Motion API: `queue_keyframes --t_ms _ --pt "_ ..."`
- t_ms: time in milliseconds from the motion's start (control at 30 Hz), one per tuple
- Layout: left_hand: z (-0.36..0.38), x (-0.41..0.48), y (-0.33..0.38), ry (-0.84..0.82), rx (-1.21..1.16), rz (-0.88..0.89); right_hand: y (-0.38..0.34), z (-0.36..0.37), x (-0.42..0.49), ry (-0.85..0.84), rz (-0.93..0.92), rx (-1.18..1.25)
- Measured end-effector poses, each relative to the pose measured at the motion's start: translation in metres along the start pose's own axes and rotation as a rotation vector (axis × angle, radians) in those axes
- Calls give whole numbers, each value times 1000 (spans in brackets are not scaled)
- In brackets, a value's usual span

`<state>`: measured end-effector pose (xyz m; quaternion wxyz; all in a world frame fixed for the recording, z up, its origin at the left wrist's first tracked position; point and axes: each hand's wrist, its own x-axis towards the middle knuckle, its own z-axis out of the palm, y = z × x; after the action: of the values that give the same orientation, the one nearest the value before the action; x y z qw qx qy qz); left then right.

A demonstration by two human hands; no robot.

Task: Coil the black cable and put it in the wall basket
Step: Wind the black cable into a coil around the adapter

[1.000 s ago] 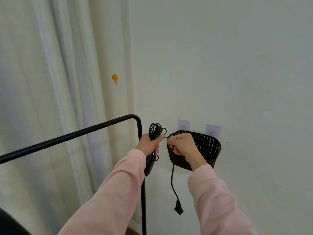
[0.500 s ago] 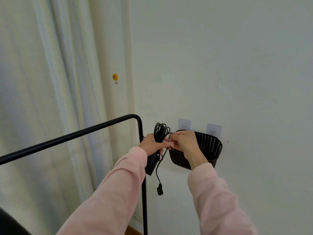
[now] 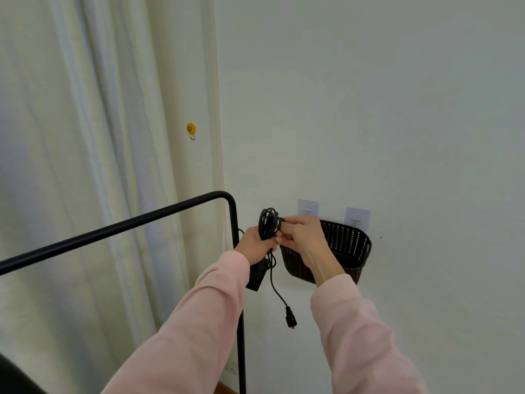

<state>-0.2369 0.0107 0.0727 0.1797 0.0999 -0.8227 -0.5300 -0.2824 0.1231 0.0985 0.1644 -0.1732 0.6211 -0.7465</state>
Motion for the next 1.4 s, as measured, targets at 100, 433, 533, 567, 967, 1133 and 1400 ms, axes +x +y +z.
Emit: queue_keyframes --t_ms 100,433,533,567,967,1133,1400 --pt "1 2 -6 65 -35 -31 9 -6 1 82 71 -67" --pt "2 7 -6 225 -133 -24 30 -4 -7 -182 494 -465" --pt "1 9 -8 264 -192 -38 30 -1 -10 -237 521 -528" --pt "0 9 -7 267 -211 -41 31 0 -11 -256 528 -544" --pt "-7 9 1 265 -320 -50 37 1 -10 -141 424 -445" --pt "-10 8 0 224 -302 -67 39 4 -8 -98 375 -387" --pt "-13 7 -1 166 -255 -98 40 10 0 51 193 -180"
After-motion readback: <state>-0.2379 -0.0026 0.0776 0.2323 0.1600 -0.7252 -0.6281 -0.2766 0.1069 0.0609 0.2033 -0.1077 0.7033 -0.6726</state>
